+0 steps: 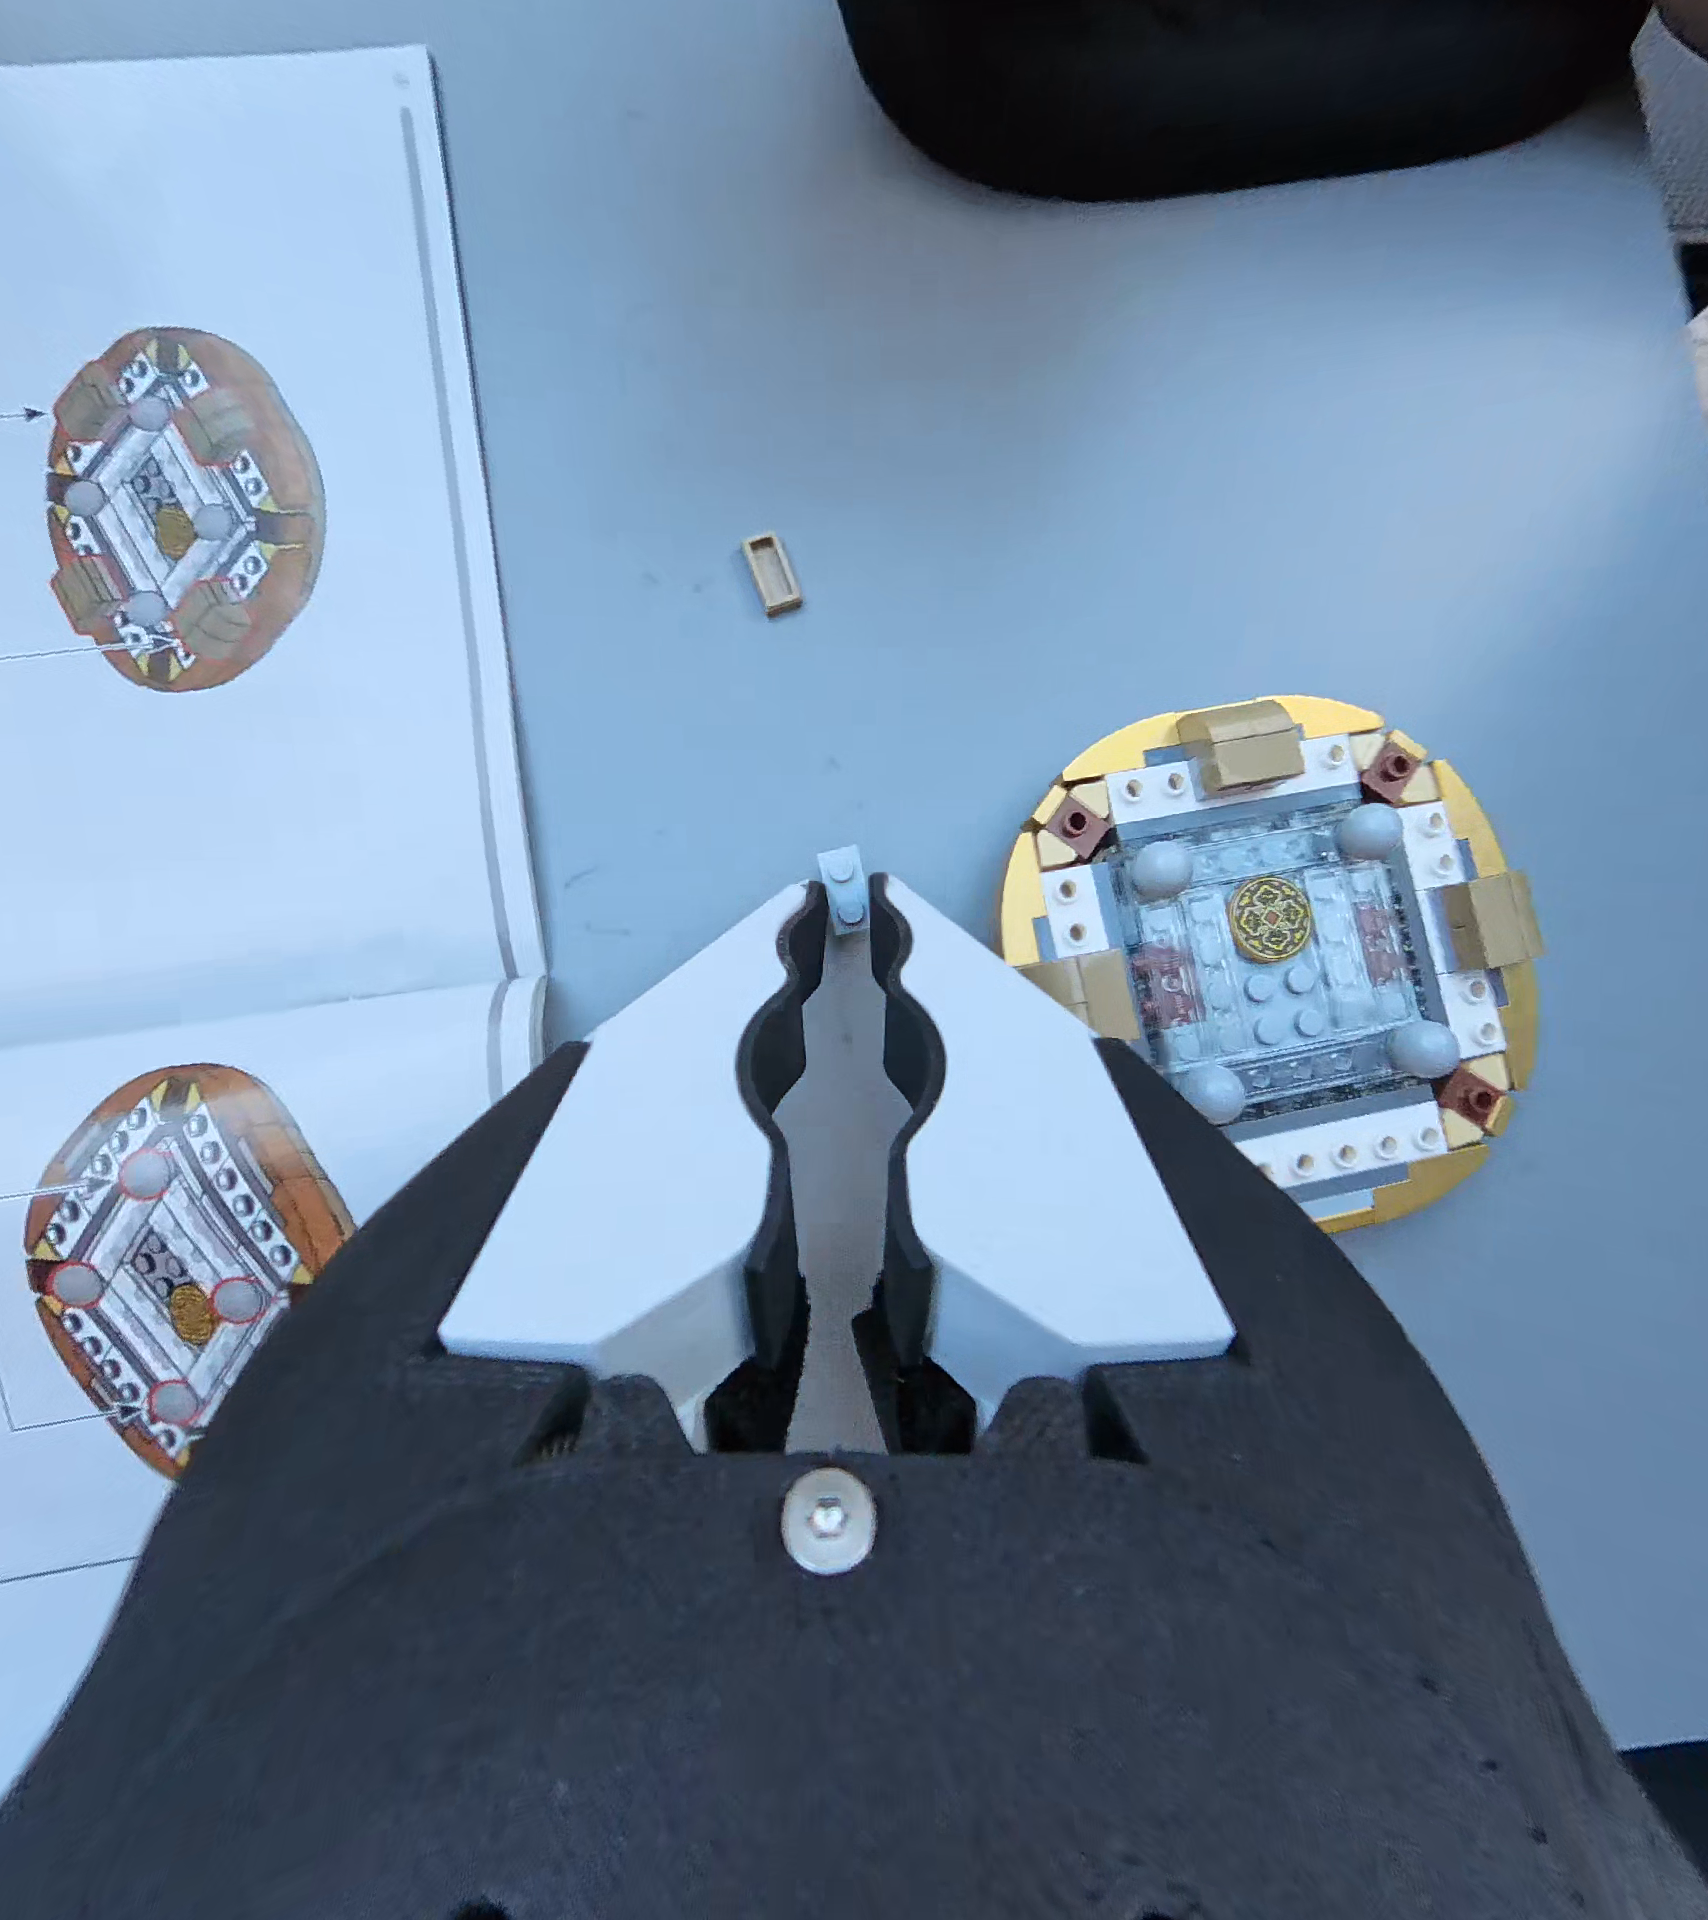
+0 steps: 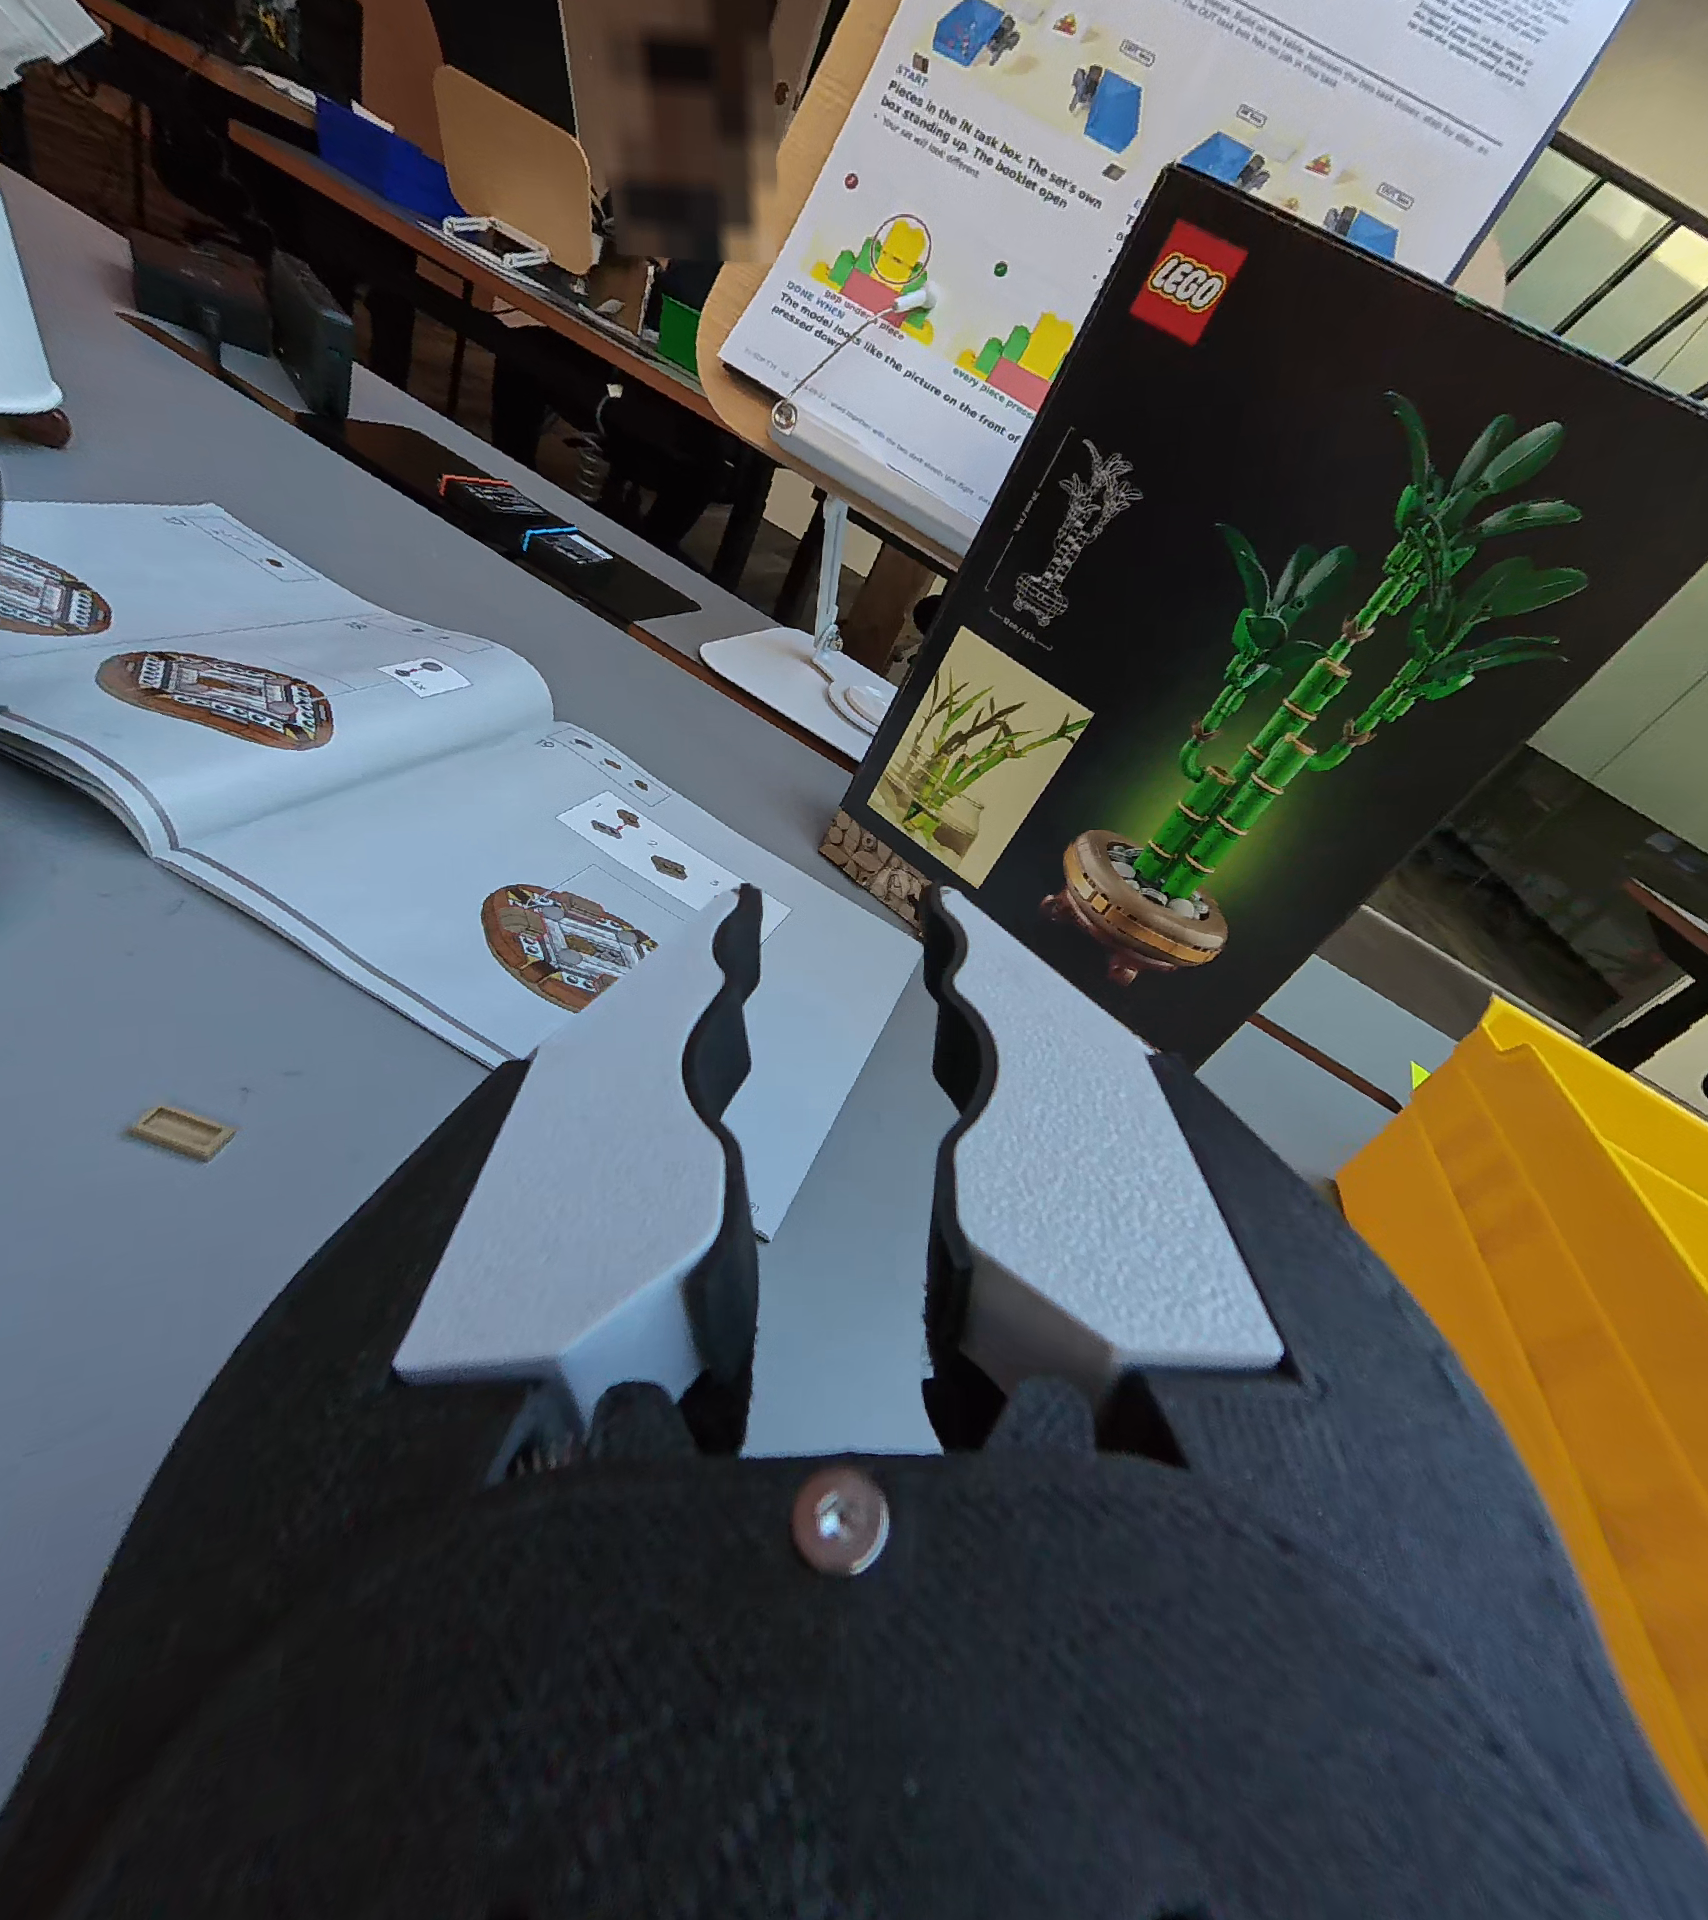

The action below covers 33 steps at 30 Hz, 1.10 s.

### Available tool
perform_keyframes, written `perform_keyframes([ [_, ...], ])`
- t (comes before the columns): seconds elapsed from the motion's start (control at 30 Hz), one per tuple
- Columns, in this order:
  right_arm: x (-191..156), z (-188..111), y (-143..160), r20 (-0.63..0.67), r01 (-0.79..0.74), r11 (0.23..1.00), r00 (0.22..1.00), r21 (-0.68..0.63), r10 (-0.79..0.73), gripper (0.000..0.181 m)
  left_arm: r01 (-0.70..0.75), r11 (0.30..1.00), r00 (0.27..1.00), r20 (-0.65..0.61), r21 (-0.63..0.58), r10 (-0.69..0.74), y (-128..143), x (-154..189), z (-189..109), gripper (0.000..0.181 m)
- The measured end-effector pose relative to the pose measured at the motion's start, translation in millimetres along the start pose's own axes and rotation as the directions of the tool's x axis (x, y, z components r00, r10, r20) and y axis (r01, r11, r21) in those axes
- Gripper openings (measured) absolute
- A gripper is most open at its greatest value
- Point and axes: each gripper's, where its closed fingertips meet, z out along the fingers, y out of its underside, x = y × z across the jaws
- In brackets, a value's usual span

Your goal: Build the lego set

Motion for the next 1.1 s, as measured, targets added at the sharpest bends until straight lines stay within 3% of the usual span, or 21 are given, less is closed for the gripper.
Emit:
perform_keyframes([
  [0.03, 0, 0, 0, 0.003, -0.005, 1.0, 1.0, 0.001, 0.005, 0.03, -0.007, 1.0, 1.0, -0.002, -0.024, 0.007, 3, 0, 3, 0.006],
  [0.23, 2, -1, -1, 0.01, -0.034, 0.999, 0.999, 0.01, 0.034, 0.03, -0.017, 0.999, 1.0, -0.026, -0.041, 0.016, 4, 1, 4, 0.008],
  [0.3, 3, -2, -1, 0.006, -0.04, 0.999, 0.999, 0.014, 0.04, 0.03, -0.023, 0.999, 1.0, -0.004, -0.027, 0.023, 3, -2, 1, 0.016],
  [0.37, 5, -4, -1, -0.001, -0.045, 0.999, 0.999, 0.016, 0.045, 0.03, -0.014, 1.0, 1.0, 0.017, 0.016, 0.013, -3, -4, -11, 0.024],
  [0.43, 7, -5, -2, -0.011, -0.046, 0.999, 0.999, 0.022, 0.046, 0.03, 0.001, 0.999, 0.995, 0.099, 0.049, -0.006, -6, -12, -43, 0.025],
  [0.53, 8, -8, -8, -0.02, -0.038, 0.998, 0.999, 0.056, 0.039, 0.027, 0.002, 0.986, 0.957, 0.285, 0.164, -0.05, -10, -22, -129, 0.028],
  [0.6, 9, -8, -10, -0.023, -0.032, 0.997, 0.999, 0.063, 0.034, 0.026, -0.034, 0.972, 0.871, 0.483, 0.234, -0.086, -3, -29, -209, 0.03],
  [0.7, 8, -6, -8, -0.022, -0.034, 0.998, 0.999, 0.054, 0.035, 0.026, -0.129, 0.912, 0.595, 0.766, 0.39, -0.244, 24, -27, -352, 0.029],
  [0.77, 9, -5, -6, -0.023, -0.035, 0.998, 0.999, 0.048, 0.037, 0.025, -0.187, 0.846, 0.431, 0.816, 0.499, -0.386, 59, -13, -433, 0.04],
  [0.83, 10, -4, -4, -0.028, -0.036, 0.999, 0.999, 0.038, 0.037, 0.022, -0.139, 0.821, 0.343, 0.804, 0.555, -0.485, 103, -6, -477, 0.051],
  [0.87, 11, -3, -3, -0.033, -0.038, 0.999, 0.999, 0.034, 0.039, 0.022, -0.087, 0.827, 0.301, 0.806, 0.556, -0.51, 129, -8, -488, 0.067],
  [0.9, 11, -2, -2, -0.036, -0.04, 0.999, 0.999, 0.03, 0.041, 0.022, -0.018, 0.843, 0.273, 0.813, 0.538, -0.514, 156, -11, -491, 0.07],
  [0.93, 11, -1, -1, -0.038, -0.04, 0.999, 0.998, 0.024, 0.041, 0.022, 0.058, 0.866, 0.277, 0.826, 0.496, -0.491, 182, -14, -487, 0.061],
  [1.0, 11, -1, 1, -0.046, -0.032, 0.999, 0.998, 0.013, 0.032, 0.022, 0.173, 0.886, 0.349, 0.814, 0.431, -0.464, 220, -21, -466, 0.054],
  [1.1, 11, 0, 3, -0.062, -0.006, 1.0, 0.998, -0.007, 0.005, 0.02, 0.251, 0.879, 0.505, 0.719, 0.407, -0.477, 244, -40, -423, 0.041],
])
